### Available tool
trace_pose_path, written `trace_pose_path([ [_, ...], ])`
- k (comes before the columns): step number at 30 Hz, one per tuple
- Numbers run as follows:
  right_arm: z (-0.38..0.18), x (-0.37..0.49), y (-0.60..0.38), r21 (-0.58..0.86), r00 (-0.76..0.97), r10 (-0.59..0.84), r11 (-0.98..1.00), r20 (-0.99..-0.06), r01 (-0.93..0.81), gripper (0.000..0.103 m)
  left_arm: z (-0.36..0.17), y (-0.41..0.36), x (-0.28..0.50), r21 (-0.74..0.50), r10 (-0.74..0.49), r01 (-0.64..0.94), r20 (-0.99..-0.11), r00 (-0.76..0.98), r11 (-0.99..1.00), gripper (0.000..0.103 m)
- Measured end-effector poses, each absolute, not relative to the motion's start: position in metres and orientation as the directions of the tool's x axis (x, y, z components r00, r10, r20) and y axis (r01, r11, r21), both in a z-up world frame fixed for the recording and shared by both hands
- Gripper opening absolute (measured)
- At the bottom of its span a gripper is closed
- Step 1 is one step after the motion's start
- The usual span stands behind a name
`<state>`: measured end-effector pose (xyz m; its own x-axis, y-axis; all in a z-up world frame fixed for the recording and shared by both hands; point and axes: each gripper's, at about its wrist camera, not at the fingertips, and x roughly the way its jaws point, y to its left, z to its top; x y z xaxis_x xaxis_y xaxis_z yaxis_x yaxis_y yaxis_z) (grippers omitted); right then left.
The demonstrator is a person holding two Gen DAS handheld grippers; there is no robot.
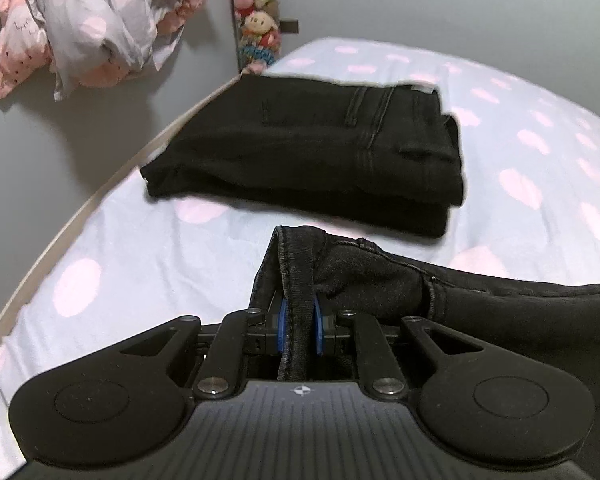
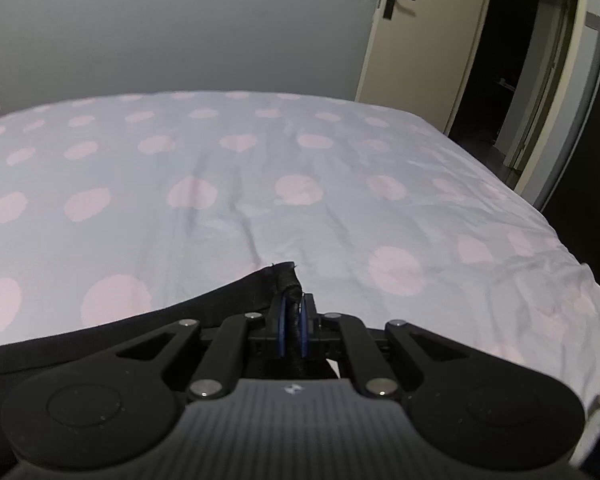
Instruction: Fold clothes
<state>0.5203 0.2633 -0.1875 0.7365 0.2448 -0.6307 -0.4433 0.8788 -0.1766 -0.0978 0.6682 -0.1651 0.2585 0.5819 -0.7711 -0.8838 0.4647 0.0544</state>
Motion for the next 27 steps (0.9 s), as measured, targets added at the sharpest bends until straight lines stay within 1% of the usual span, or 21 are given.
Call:
trace_pose_path([
  [2, -0.204, 0.524, 0.271, -0.203, 0.733, 0.216, 0.877, -0.645, -0.436, 0.008, -0.18, 0.675, -0.092, 0.054, 0.566, -0.888, -0.788, 0.243, 0.456, 0.018],
  [4, -0.215, 0.527, 0.274, -0.201, 0.726, 0.2, 0.882, -0.658, -0.426, 0.009, -0.192, 0.679, -0.089, 0.048, 0.55, -0.892, -0.802, 0.234, 0.449, 0.022],
  [5, -0.217, 0.528, 0.272, -0.194, 0.72, 0.196, 0.886, -0.666, -0.421, 0.009, -0.195, 0.679, -0.089, 0.052, 0.544, -0.892, -0.808, 0.226, 0.449, 0.03],
  [6, -0.219, 0.529, 0.271, -0.187, 0.714, 0.192, 0.89, -0.673, -0.416, 0.013, -0.196, 0.679, -0.089, 0.057, 0.537, -0.892, -0.815, 0.218, 0.449, 0.036],
  [7, -0.218, 0.529, 0.268, -0.184, 0.715, 0.189, 0.894, -0.673, -0.409, 0.028, -0.194, 0.678, -0.093, 0.048, 0.534, -0.893, -0.815, 0.224, 0.448, 0.037],
  [8, -0.215, 0.528, 0.265, -0.185, 0.725, 0.185, 0.898, -0.663, -0.398, 0.036, -0.191, 0.678, -0.097, 0.033, 0.53, -0.894, -0.815, 0.235, 0.447, 0.041],
  [9, -0.21, 0.527, 0.261, -0.184, 0.734, 0.184, 0.902, -0.654, -0.39, 0.043, -0.186, 0.677, -0.101, 0.022, 0.527, -0.896, -0.815, 0.24, 0.443, 0.049],
  [11, -0.198, 0.521, 0.25, -0.164, 0.738, 0.192, 0.91, -0.646, -0.38, 0.043, -0.172, 0.671, -0.113, 0.01, 0.529, -0.899, -0.812, 0.248, 0.437, 0.054],
  [16, -0.171, 0.485, 0.22, -0.068, 0.71, 0.268, 0.911, -0.652, -0.406, 0.044, -0.124, 0.636, -0.141, -0.005, 0.524, -0.894, -0.808, 0.268, 0.449, 0.054],
  [21, -0.157, 0.418, 0.195, 0.069, 0.578, 0.409, 0.852, -0.706, -0.519, 0.047, -0.065, 0.582, -0.175, -0.018, 0.513, -0.89, -0.811, 0.28, 0.457, 0.055],
  [23, -0.153, 0.386, 0.187, 0.133, 0.51, 0.488, 0.802, -0.709, -0.582, 0.048, -0.039, 0.555, -0.19, -0.009, 0.517, -0.884, -0.809, 0.281, 0.467, 0.055],
  [25, -0.149, 0.357, 0.181, 0.179, 0.451, 0.546, 0.754, -0.706, -0.632, 0.051, -0.011, 0.526, -0.205, 0.006, 0.523, -0.878, -0.805, 0.28, 0.479, 0.056],
  [27, -0.146, 0.331, 0.175, 0.223, 0.391, 0.594, 0.706, -0.703, -0.673, 0.051, 0.013, 0.502, -0.215, 0.016, 0.532, -0.881, -0.802, 0.271, 0.472, 0.057],
])
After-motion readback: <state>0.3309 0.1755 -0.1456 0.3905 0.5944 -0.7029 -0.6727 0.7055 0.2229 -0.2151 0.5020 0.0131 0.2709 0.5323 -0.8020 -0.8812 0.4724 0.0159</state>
